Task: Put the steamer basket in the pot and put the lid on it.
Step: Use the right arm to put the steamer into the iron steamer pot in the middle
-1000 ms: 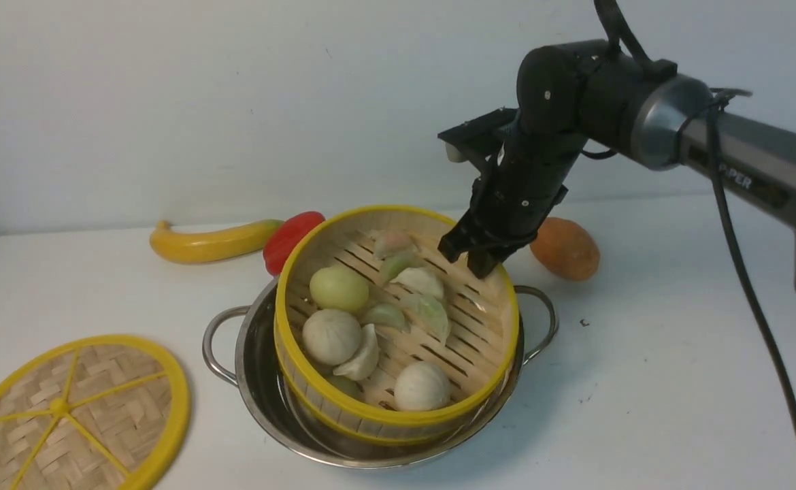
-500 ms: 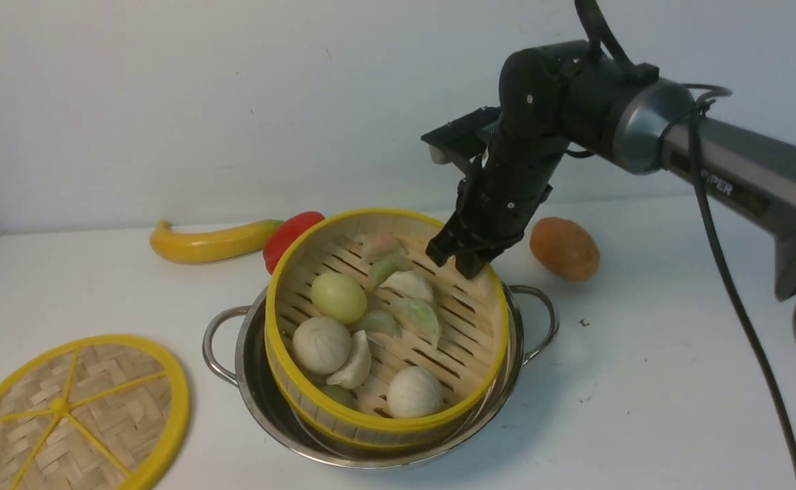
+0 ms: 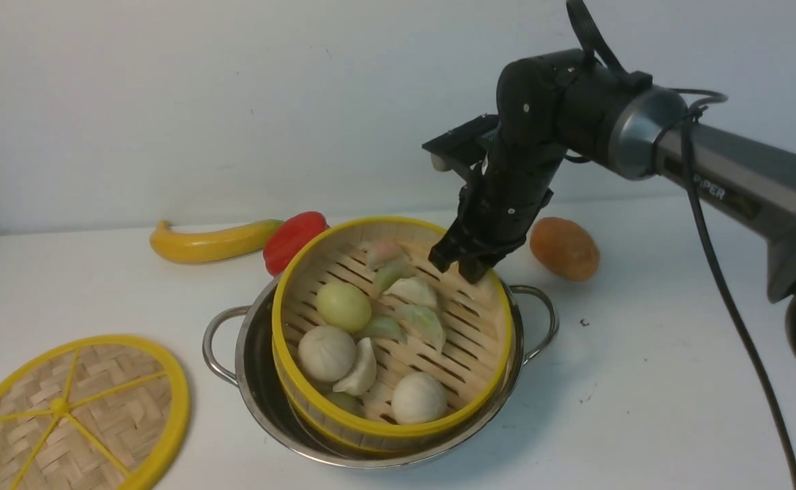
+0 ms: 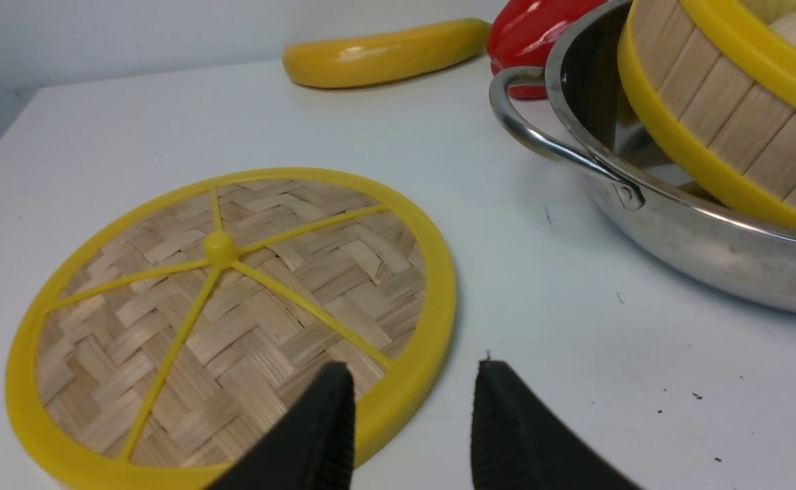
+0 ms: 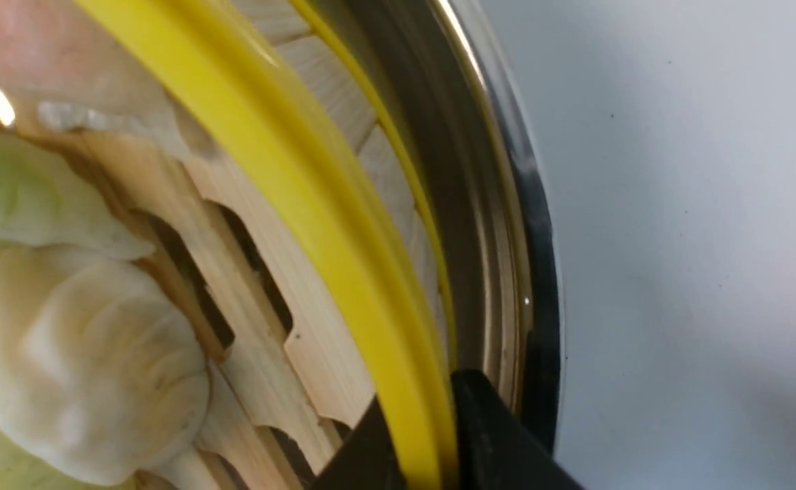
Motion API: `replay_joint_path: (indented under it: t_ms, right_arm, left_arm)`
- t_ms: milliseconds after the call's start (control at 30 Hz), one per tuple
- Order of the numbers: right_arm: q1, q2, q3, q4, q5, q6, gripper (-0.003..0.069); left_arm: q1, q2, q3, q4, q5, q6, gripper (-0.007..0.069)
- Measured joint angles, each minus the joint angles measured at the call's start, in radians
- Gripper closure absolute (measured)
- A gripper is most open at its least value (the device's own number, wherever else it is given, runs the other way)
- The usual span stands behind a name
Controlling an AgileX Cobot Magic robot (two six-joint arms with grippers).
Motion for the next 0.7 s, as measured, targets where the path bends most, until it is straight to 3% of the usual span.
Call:
replay_joint_path:
  t_ms: [133, 367, 467, 700]
  right_arm:
    - [0.0, 0.0, -0.001, 0.001, 0.0, 0.0, 0.0563]
    - [0.001, 0.001, -0.007, 0.039, -0.006, -0.015, 0.0325]
    - [0.002, 0.005, -0.01, 0.038, -0.006, -0.022, 0.0292]
    - [0.012, 0.012, -0.032, 0.04, -0.006, -0.027, 0.0289]
  left_arm:
    - [0.0, 0.0, 0.0, 0.0, 0.0, 0.0, 0.0386]
    - [0.0, 0.0, 0.0, 0.0, 0.0, 0.0, 0.0386]
    - [0.0, 0.0, 0.0, 0.0, 0.0, 0.0, 0.0386]
    - [0.0, 0.0, 0.0, 0.0, 0.0, 0.0, 0.0386]
